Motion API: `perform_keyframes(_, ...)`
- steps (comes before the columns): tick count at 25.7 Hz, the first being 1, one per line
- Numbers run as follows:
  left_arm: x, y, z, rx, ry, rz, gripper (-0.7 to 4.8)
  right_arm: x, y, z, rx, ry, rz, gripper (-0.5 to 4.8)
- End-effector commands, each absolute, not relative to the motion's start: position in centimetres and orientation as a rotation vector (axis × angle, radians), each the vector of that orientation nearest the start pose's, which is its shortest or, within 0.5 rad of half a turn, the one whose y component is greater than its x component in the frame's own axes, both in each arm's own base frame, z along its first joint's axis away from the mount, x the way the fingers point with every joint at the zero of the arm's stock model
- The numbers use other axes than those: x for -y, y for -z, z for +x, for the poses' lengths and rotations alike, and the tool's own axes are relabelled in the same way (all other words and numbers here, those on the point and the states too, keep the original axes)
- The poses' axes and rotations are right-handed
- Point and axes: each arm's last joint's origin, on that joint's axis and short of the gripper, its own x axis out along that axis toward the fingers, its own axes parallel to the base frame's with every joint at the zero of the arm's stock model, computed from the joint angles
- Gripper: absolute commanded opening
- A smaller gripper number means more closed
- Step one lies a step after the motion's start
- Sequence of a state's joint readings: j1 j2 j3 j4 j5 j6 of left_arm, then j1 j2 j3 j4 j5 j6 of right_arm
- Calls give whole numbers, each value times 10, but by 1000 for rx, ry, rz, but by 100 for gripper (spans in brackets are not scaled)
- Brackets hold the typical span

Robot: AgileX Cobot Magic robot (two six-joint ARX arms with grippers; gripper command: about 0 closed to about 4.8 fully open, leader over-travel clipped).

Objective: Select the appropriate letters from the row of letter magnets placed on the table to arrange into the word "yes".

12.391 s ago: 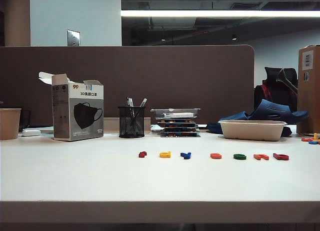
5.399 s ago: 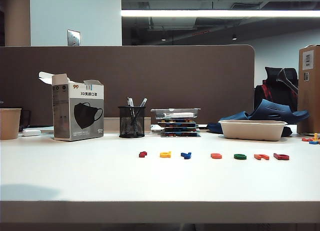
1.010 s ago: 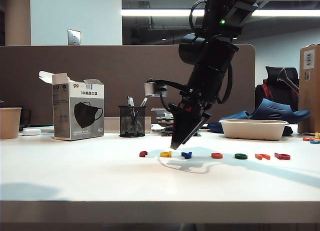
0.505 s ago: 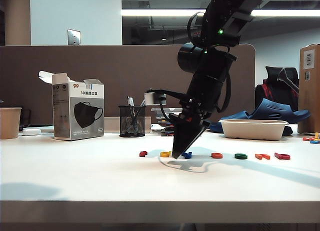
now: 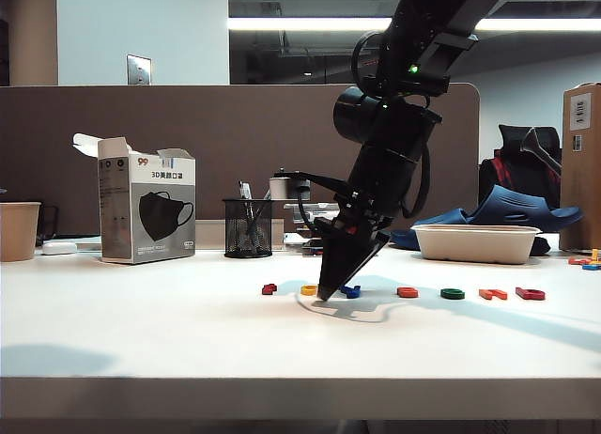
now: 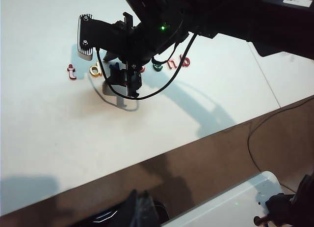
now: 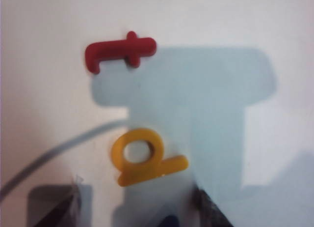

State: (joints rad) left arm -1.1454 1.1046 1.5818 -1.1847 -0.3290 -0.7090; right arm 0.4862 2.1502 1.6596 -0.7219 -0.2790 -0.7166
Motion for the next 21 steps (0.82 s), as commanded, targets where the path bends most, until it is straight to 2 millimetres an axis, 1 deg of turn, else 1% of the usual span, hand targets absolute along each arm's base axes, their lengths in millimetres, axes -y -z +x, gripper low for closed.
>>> perform_keyframes(1,145,-446,76,-758,547,-182,-6,-210,-161,387,-1002,-1080,-728,304)
perform_keyframes(5,145,-446,76,-758,547,-182,-6,-204,-161,388,-1029,-1075,-718,304)
perform_keyframes(6,145,-446,76,-758,547,-182,-6,-201,-160,389,-1040,-1070,-714,294)
perform_keyframes(7,145,-446,76,-758,547,-182,-6,-199,-160,389,-1050,-1068,-711,269)
perform_keyframes(9,145,-446,76,-758,547,-182,-6,-197,-160,390,-1052,-1064,-706,263)
perform_keyframes(16,145,-446,76,-758,547,-182,-6,-196,-160,390,-1055,-1064,-704,260)
perform_keyframes(18,145,-446,76,-758,547,-182,-6,-196,-160,390,-1058,-1065,-703,237)
perform_keyframes(21,145,-446,76,-758,547,-182,-6,-196,-160,390,-1063,-1066,-703,237)
